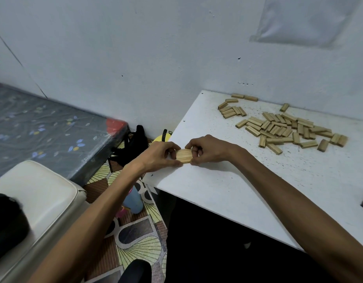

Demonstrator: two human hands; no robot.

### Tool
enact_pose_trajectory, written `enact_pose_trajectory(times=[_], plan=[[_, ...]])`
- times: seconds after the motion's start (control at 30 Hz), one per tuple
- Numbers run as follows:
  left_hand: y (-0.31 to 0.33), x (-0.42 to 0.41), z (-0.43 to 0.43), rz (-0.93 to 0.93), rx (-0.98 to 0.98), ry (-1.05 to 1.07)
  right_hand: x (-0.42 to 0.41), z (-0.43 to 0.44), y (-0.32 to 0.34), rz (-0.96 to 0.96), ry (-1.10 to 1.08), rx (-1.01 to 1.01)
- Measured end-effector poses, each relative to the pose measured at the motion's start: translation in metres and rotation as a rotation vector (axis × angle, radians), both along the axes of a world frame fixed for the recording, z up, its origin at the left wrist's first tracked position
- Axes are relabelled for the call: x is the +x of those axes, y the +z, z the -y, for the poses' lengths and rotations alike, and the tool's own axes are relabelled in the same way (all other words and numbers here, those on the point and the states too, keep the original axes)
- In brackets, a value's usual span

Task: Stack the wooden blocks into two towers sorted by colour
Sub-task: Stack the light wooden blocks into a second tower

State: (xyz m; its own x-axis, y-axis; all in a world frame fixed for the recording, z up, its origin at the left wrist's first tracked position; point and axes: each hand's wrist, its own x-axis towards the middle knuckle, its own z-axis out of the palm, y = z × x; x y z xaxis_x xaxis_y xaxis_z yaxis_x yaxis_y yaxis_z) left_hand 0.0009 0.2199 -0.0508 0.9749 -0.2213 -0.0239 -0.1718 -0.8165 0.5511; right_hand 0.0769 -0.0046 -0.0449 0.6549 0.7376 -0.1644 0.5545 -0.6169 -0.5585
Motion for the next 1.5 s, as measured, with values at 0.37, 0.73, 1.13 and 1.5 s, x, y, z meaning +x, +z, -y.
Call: enact_pose_trajectory(times=[0.37, 0.73, 1.13, 1.5], plan=[[-0.012, -0.001, -0.005, 0.163, 0.028, 0.005, 0.000, -0.001, 0.002, -0.022, -0.017, -0.024], [-0.016, -0.002, -0.008, 0.250, 0.083, -0.059, -0.002, 0.002, -0.001, 0.061, -0.018, -0.032], [-0.024, -0.006, -0.003, 0.193, -0.036, 0.042, -0.023, 0.021, -0.036, 0.207, -0.055, 0.347], [-0.029, -0.015, 0.001, 0.207, -0.099, 0.121, -0.028, 0.021, -0.038, 0.199, -0.104, 0.395]])
